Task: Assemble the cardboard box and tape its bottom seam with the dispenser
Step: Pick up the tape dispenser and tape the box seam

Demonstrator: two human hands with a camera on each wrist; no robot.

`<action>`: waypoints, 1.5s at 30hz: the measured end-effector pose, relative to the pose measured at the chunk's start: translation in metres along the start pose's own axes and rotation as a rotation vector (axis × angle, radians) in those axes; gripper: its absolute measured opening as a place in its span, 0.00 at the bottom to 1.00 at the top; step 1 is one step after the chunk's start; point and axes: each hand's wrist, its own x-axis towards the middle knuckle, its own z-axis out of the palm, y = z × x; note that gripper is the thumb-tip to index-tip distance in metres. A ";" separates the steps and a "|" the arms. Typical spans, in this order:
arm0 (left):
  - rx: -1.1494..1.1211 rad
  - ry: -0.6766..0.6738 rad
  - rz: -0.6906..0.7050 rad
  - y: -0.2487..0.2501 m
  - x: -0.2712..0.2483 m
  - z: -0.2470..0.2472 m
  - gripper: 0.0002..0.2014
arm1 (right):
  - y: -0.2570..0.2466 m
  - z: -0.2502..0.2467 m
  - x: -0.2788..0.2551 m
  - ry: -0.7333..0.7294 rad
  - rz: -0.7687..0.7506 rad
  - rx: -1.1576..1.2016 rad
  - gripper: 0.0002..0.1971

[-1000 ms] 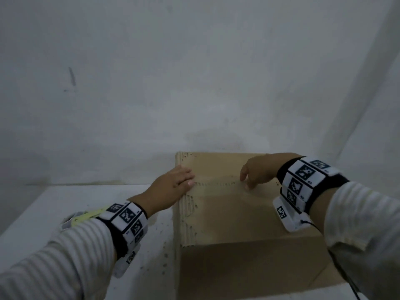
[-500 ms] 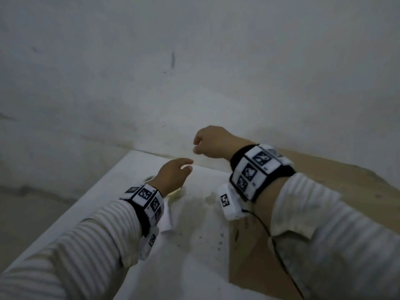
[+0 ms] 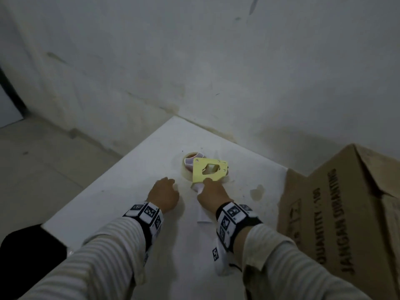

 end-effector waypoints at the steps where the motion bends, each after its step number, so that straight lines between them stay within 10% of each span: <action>1: 0.027 0.012 -0.009 -0.006 0.005 0.003 0.24 | 0.003 0.007 0.005 0.023 0.021 0.051 0.19; 16: 0.185 -0.029 -0.059 -0.003 0.021 0.009 0.23 | 0.007 0.000 0.012 0.155 0.103 0.274 0.35; 23: -0.113 -0.196 -0.074 0.043 0.013 -0.020 0.25 | -0.024 -0.095 -0.024 0.082 0.056 0.614 0.24; 26: -0.565 -0.242 -0.144 0.072 0.002 -0.031 0.32 | -0.037 -0.142 -0.055 0.032 -0.058 0.714 0.06; 33: -1.488 -0.492 -0.161 0.136 -0.024 -0.067 0.43 | -0.034 -0.228 -0.116 -0.044 -0.215 0.593 0.11; 45: -1.607 -0.563 0.119 0.215 -0.079 -0.078 0.17 | 0.026 -0.266 -0.198 0.027 -0.284 0.636 0.26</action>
